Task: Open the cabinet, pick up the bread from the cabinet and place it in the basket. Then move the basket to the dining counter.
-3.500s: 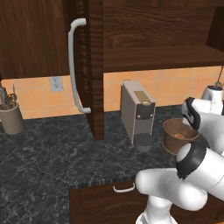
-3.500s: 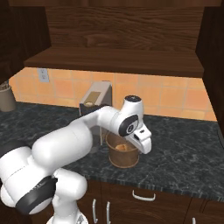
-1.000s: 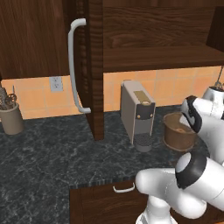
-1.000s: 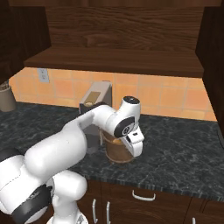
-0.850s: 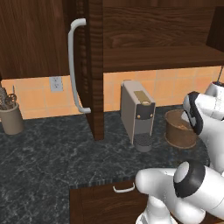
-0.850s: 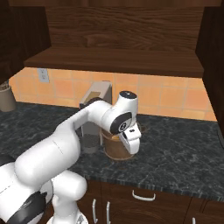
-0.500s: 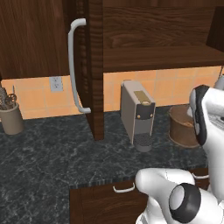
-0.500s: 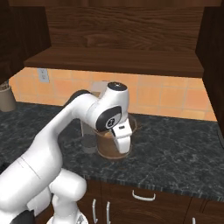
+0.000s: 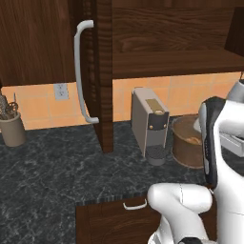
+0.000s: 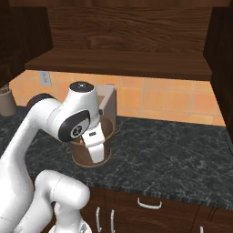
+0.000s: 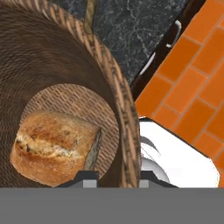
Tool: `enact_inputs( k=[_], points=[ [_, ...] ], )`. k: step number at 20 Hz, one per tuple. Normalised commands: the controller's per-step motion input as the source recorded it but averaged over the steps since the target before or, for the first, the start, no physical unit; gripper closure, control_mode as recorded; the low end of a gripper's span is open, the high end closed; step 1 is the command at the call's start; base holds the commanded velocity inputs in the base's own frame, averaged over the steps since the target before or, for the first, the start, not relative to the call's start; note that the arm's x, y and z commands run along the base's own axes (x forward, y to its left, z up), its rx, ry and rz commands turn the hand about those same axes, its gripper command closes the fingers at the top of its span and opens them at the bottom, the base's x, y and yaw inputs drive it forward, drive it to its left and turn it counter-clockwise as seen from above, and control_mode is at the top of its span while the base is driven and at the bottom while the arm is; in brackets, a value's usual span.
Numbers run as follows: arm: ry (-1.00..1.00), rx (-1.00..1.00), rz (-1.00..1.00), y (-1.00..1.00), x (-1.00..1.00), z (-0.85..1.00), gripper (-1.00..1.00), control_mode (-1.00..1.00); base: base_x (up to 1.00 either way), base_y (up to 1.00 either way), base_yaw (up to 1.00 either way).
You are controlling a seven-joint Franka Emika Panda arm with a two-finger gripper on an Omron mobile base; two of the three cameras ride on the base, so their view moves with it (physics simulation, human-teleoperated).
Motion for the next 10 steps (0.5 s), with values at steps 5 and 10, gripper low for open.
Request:
enact_inputs(
  k=[5,10],
  points=[
    [0.01,-0.13,0.11,0.97,-0.13,0.10,1.00,-1.00,0.00,0.00,0.00],
    [0.00,0.03,0.12,0.48,0.00,0.08,1.00,-1.00,0.00,0.00,0.00]
  ],
)
